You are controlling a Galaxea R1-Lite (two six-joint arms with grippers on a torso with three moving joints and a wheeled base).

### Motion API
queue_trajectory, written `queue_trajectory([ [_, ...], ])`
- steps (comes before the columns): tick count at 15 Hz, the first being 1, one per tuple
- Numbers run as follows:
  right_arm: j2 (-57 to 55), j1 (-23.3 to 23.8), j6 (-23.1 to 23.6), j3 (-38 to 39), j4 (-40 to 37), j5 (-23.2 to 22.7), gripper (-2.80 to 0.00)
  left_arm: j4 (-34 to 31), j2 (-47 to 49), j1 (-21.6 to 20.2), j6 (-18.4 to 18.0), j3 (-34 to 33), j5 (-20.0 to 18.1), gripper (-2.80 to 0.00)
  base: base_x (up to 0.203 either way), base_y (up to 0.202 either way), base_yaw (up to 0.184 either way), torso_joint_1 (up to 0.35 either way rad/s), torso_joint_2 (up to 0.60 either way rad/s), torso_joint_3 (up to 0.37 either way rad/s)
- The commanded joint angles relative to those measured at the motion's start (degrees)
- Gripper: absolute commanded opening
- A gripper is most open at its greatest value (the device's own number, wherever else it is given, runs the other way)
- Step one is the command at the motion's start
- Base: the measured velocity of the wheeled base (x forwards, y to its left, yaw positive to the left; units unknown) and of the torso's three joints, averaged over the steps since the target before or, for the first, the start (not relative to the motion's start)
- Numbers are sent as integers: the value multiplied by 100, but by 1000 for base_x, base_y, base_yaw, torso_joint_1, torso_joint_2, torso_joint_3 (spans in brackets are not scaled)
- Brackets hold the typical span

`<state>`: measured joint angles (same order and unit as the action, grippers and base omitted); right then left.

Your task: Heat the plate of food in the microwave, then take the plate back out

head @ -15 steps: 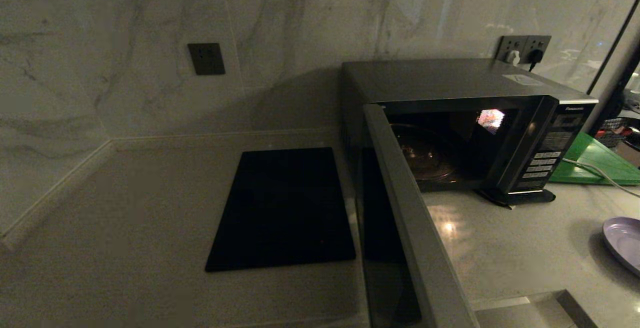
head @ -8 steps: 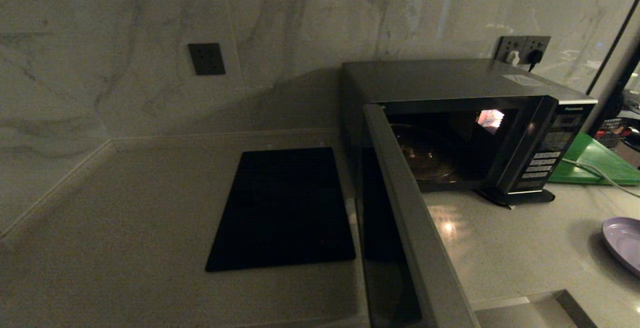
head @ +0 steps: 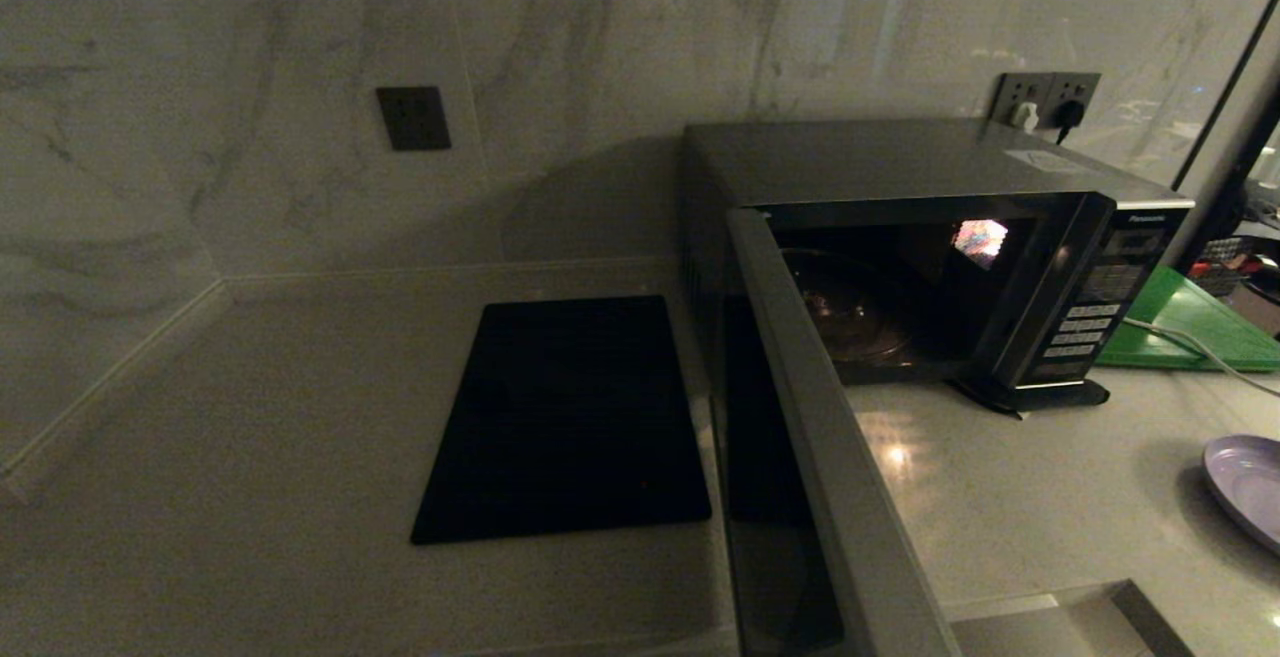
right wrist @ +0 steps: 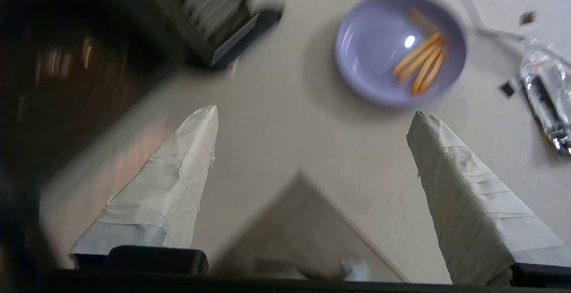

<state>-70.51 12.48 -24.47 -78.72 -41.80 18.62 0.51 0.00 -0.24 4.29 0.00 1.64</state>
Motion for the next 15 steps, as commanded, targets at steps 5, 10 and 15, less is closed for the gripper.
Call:
queue_trajectory([
  [5, -90, -936, 7, -510, -301, 54, -280, 2, 9, -2, 2, 0, 3, -280, 0, 0, 0, 0, 0, 0],
  [10, -370, -2295, 12, -1081, -294, 88, -280, 2, 9, -2, 2, 0, 3, -280, 0, 0, 0, 0, 0, 0],
  [15, -1092, -3822, 48, -2091, -262, 237, -280, 2, 9, -2, 2, 0, 3, -280, 0, 0, 0, 0, 0, 0],
])
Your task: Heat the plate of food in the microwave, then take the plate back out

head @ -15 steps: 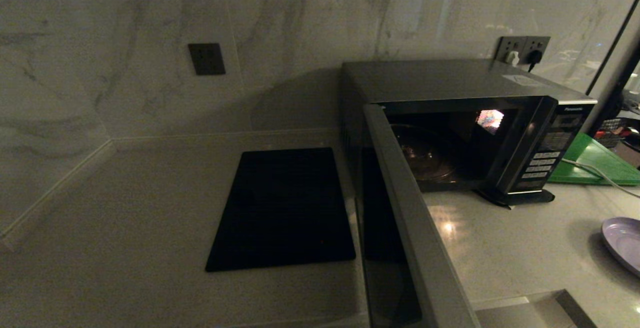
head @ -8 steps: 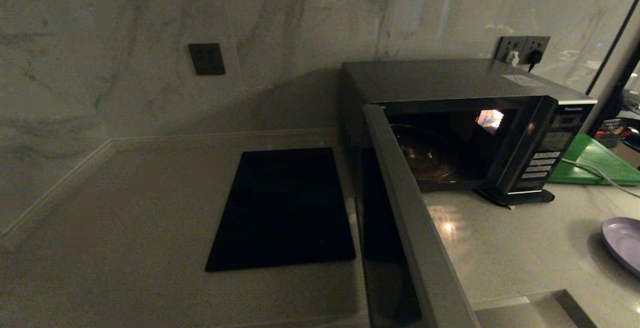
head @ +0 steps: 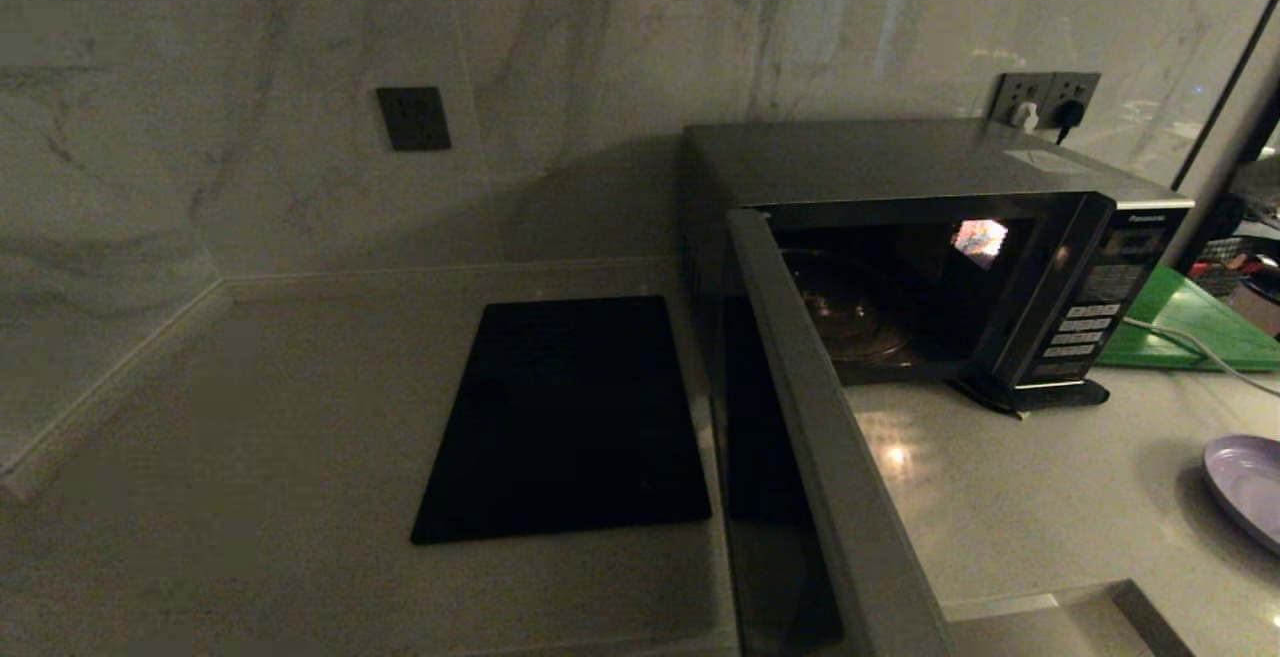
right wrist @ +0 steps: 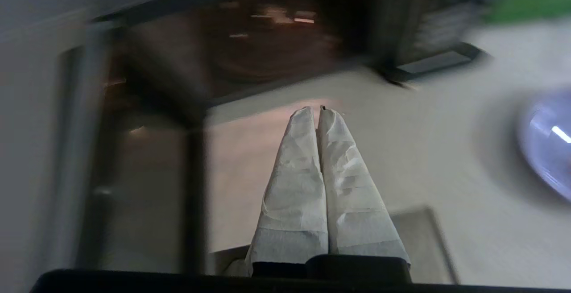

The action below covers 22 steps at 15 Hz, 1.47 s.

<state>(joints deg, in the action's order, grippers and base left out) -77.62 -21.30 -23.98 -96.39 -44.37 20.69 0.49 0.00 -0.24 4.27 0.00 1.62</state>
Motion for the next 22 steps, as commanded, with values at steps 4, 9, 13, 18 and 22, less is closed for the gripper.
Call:
queue_trajectory([
  [4, -1278, -1559, -30, -1455, -9, 48, -280, 4, 9, -2, 4, 0, 5, -280, 0, 0, 0, 0, 0, 0],
  [9, -1660, -2823, -105, -1690, -17, 121, -280, 4, 9, -2, 4, 0, 5, -280, 0, 0, 0, 0, 0, 0],
  [13, -1739, -2836, -177, -1681, -115, 313, -280, 4, 9, -2, 4, 0, 5, -280, 0, 0, 0, 0, 0, 0],
  [18, -1730, -2863, -191, -1699, -26, 296, -280, -14, 9, -2, -19, 0, 5, -280, 0, 0, 0, 0, 0, 0],
  [22, -1741, -2889, -230, -1690, -10, 296, -280, -14, 9, -2, -14, 0, 5, -280, 0, 0, 0, 0, 0, 0],
])
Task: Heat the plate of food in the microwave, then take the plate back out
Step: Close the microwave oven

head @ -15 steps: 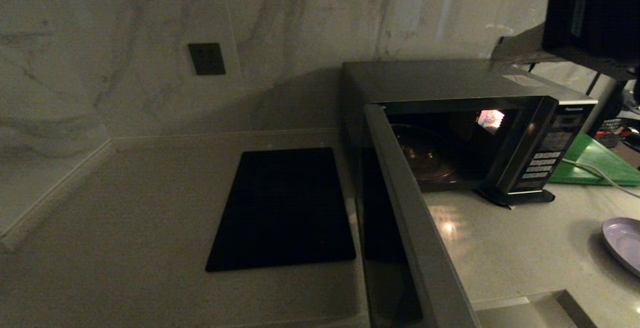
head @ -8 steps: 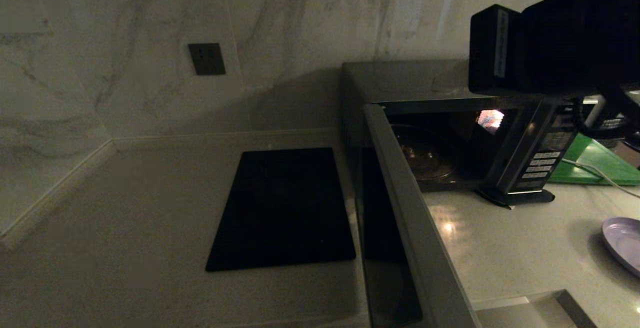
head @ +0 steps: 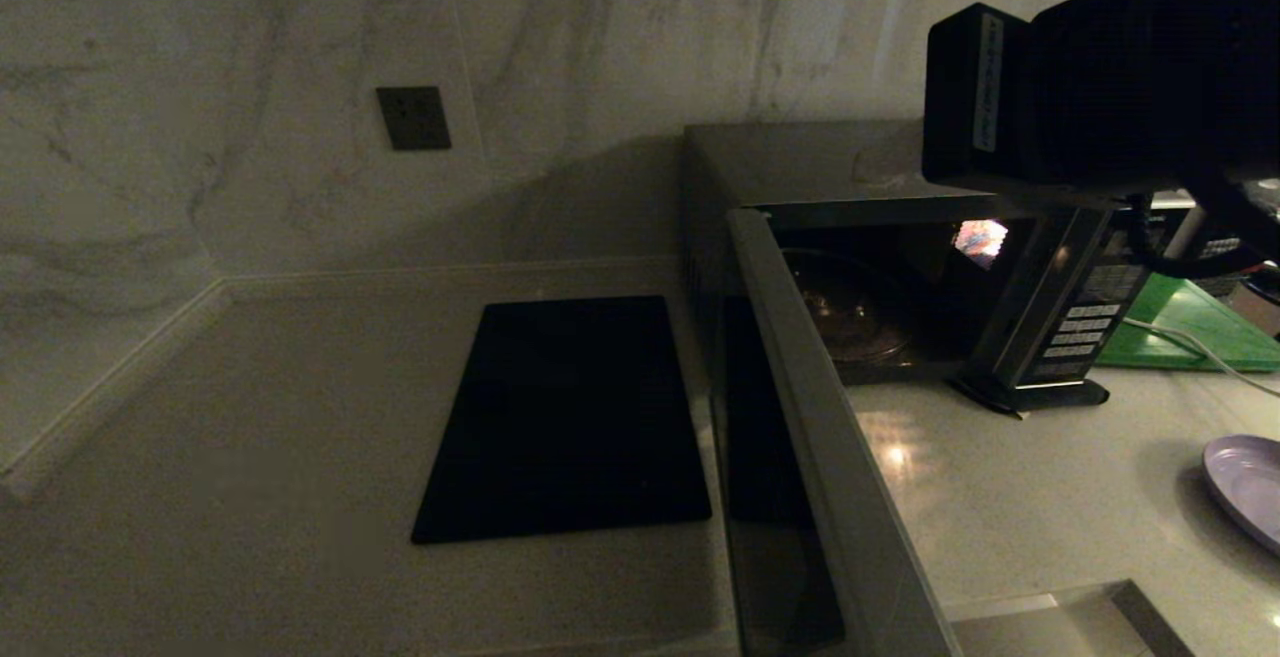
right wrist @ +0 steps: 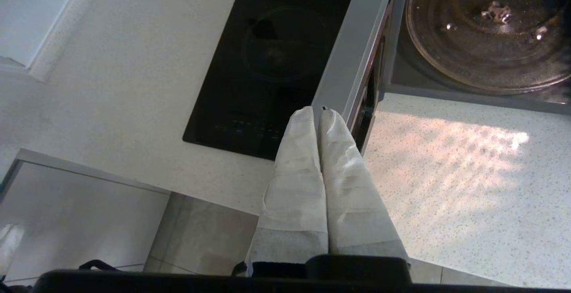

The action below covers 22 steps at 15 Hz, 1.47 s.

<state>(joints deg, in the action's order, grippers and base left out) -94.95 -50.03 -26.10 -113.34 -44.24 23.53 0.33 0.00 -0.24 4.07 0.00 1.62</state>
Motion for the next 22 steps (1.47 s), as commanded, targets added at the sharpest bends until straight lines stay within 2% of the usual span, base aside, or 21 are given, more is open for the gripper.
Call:
queue_trajectory([
  [1, -48, -35, -37, 13, -39, 11, -280, 2, 9, -2, 6, 0, 5, -280, 0, 0, 0, 0, 0, 0],
  [9, -587, -1012, -79, 79, -50, 38, -280, 2, 9, -2, 6, 0, 5, -280, 0, 0, 0, 0, 0, 0],
  [14, -647, -1035, -172, 380, -50, 45, -280, 2, 9, -2, 6, 0, 5, -280, 0, 0, 0, 0, 0, 0],
  [22, -884, -1044, -684, 497, -41, 47, -280, -7, 9, -2, -46, 0, 5, -280, 0, 0, 0, 0, 0, 0],
])
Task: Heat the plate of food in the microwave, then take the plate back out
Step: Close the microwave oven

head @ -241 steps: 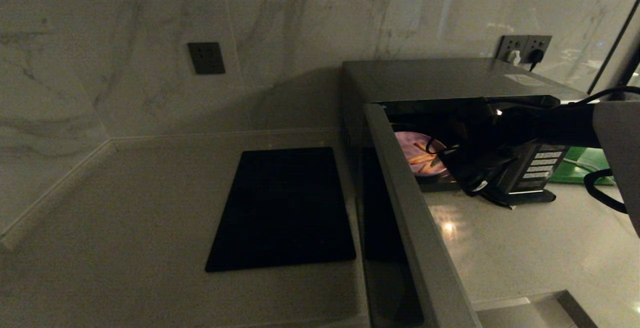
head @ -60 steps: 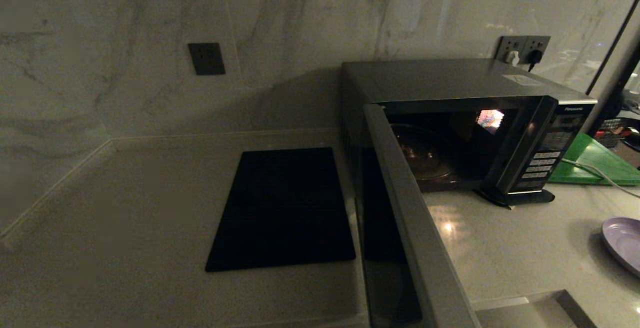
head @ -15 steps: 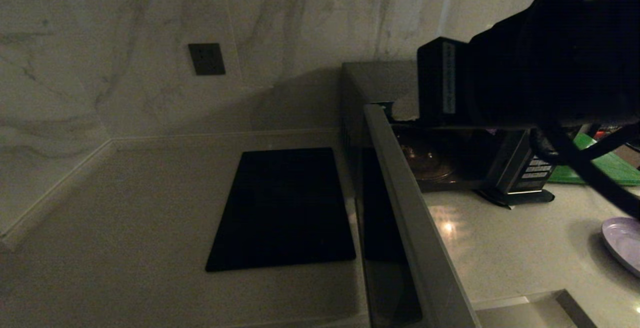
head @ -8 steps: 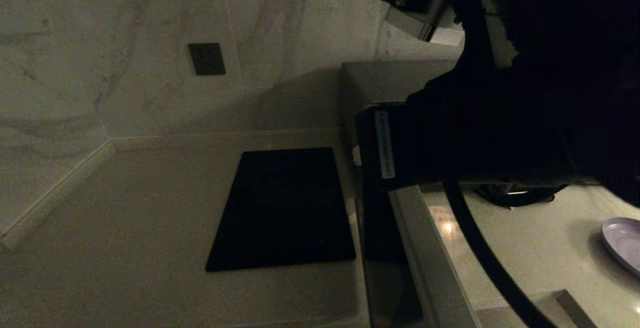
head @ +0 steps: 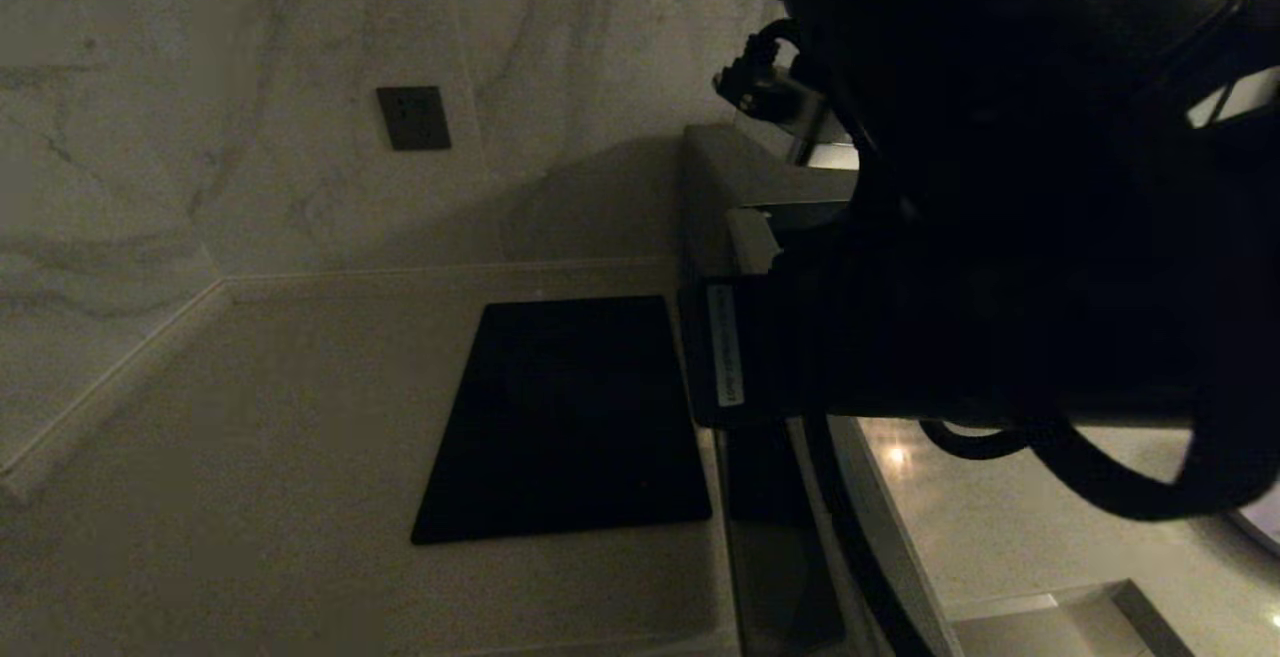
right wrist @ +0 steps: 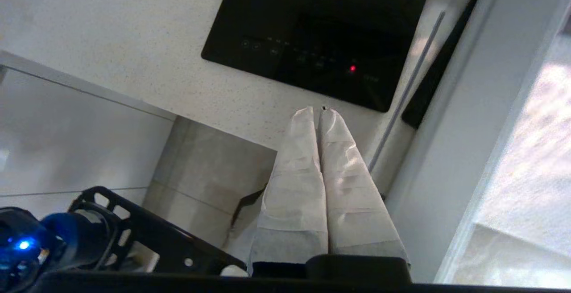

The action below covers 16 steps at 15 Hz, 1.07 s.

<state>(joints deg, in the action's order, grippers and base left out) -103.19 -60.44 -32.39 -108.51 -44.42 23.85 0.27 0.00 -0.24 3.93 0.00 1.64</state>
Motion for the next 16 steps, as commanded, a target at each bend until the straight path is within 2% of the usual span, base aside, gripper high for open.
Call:
queue_trajectory([
  [1, -61, -4, -66, 17, -23, 20, -280, 9, 9, -2, 28, 0, 3, -280, 0, 0, 0, 0, 0, 0],
  [5, 0, 4, -66, -39, -23, 151, -280, 9, 9, -2, 28, 0, 3, -280, 0, 0, 0, 0, 0, 0],
  [16, -175, -11, -233, -85, -32, 146, -280, 9, 9, -2, 28, 0, 3, -280, 0, 0, 0, 0, 0, 0],
])
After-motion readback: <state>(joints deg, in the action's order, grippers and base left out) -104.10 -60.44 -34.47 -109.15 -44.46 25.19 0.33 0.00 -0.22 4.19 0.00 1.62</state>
